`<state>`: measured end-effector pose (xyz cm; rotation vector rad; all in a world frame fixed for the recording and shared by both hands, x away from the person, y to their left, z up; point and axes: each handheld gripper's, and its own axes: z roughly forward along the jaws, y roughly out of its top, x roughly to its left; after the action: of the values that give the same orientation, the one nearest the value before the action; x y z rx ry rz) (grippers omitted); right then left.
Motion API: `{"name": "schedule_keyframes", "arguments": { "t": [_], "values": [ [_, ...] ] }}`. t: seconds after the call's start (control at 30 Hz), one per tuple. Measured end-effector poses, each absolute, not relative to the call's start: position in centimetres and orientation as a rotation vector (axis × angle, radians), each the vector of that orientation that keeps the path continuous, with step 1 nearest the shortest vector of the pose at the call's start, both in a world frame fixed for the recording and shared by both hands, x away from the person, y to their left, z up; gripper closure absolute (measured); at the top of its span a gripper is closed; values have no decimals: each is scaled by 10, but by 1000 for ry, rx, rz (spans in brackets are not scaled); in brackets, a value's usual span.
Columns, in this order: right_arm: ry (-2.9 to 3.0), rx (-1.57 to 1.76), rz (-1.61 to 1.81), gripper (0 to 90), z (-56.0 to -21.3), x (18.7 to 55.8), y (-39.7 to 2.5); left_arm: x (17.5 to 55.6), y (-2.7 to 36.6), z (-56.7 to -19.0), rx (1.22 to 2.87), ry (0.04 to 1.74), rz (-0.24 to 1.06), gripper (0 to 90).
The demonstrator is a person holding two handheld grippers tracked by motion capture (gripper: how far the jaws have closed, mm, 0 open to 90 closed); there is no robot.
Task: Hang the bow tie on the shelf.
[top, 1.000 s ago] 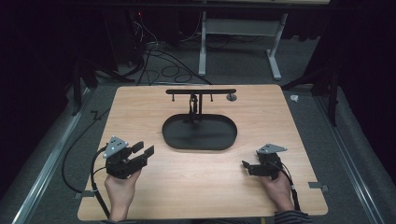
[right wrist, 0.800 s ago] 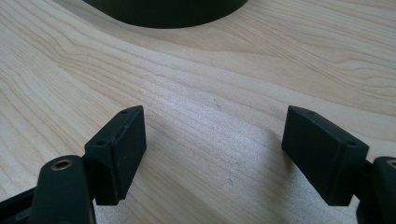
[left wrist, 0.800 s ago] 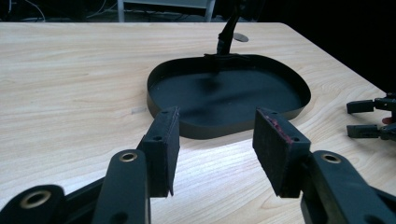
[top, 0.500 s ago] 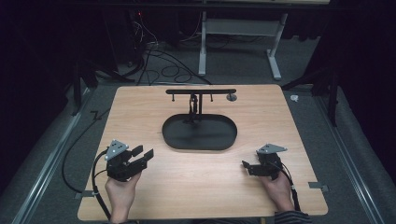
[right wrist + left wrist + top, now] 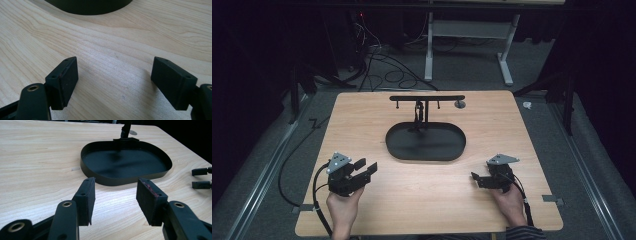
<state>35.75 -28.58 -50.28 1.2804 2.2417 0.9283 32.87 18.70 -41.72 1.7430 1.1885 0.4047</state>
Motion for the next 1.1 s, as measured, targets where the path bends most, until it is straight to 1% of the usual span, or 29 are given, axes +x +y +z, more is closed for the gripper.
{"name": "schedule_keyframes", "arguments": {
  "t": [0.27,0.43,1.1],
  "values": [
    [2242,1281,929,229,-503,358,-286,329,186,-427,1754,1217,396,491],
    [2242,1281,929,229,-503,358,-286,331,184,-432,1767,1223,413,478],
    [2244,1279,930,229,-503,357,-286,334,176,-450,1794,1258,390,480]
  ]
}}
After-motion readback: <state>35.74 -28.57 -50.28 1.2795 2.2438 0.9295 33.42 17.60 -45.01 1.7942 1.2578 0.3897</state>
